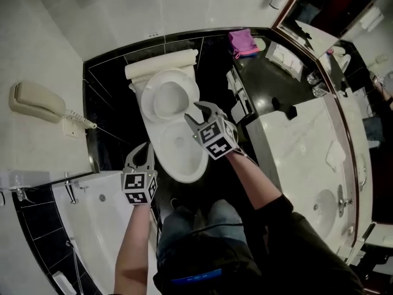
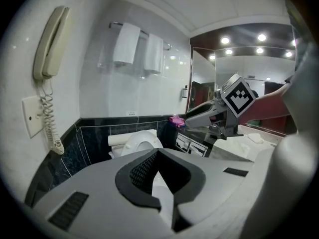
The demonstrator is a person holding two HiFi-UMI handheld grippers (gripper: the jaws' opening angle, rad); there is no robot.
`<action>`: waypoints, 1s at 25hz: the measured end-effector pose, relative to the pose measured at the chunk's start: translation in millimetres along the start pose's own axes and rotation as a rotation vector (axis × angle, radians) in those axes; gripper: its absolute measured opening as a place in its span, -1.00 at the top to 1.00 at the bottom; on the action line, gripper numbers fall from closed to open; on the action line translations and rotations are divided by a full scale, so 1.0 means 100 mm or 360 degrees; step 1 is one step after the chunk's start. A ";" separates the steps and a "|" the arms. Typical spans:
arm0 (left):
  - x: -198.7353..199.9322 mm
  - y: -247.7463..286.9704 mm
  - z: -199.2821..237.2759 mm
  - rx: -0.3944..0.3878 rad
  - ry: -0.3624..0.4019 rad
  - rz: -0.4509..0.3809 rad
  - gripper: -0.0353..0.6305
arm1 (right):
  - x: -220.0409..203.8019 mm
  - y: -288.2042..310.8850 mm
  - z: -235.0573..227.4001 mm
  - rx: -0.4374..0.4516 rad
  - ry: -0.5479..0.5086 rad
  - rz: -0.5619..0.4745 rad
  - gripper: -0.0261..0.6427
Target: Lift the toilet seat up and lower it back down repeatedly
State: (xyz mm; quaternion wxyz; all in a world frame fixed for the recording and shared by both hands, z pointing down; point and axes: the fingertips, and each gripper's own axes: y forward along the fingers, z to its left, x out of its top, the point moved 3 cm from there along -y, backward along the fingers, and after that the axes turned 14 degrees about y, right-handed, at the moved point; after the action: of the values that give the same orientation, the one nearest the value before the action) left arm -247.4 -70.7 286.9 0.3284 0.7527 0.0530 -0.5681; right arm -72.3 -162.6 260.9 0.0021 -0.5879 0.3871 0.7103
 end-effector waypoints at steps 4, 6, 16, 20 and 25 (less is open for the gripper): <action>-0.02 0.33 0.18 0.0019 -0.0026 0.0020 0.94 | 0.14 0.42 -0.18 0.0009 -0.0118 0.0051 0.33; -0.02 0.51 0.24 0.0036 -0.0036 0.0041 0.94 | 0.15 0.69 -0.31 0.0031 -0.0186 0.0085 0.33; -0.24 1.78 0.42 0.0226 -0.0130 0.0172 0.94 | 0.14 2.30 -0.94 0.0182 -0.0699 0.0167 0.31; -0.35 2.24 0.43 0.0255 -0.0172 0.0208 0.94 | 0.03 2.69 -1.06 0.0241 -0.0832 0.0202 0.31; -0.41 2.60 0.49 0.0278 -0.0204 0.0224 0.94 | -0.07 2.99 -1.15 0.0294 -0.0903 0.0222 0.36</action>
State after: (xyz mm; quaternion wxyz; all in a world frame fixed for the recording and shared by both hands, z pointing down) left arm -184.4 -288.3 429.6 0.3035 0.7423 -0.0708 -0.5932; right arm -111.1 -432.9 429.6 0.1147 -0.3353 0.4735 0.8064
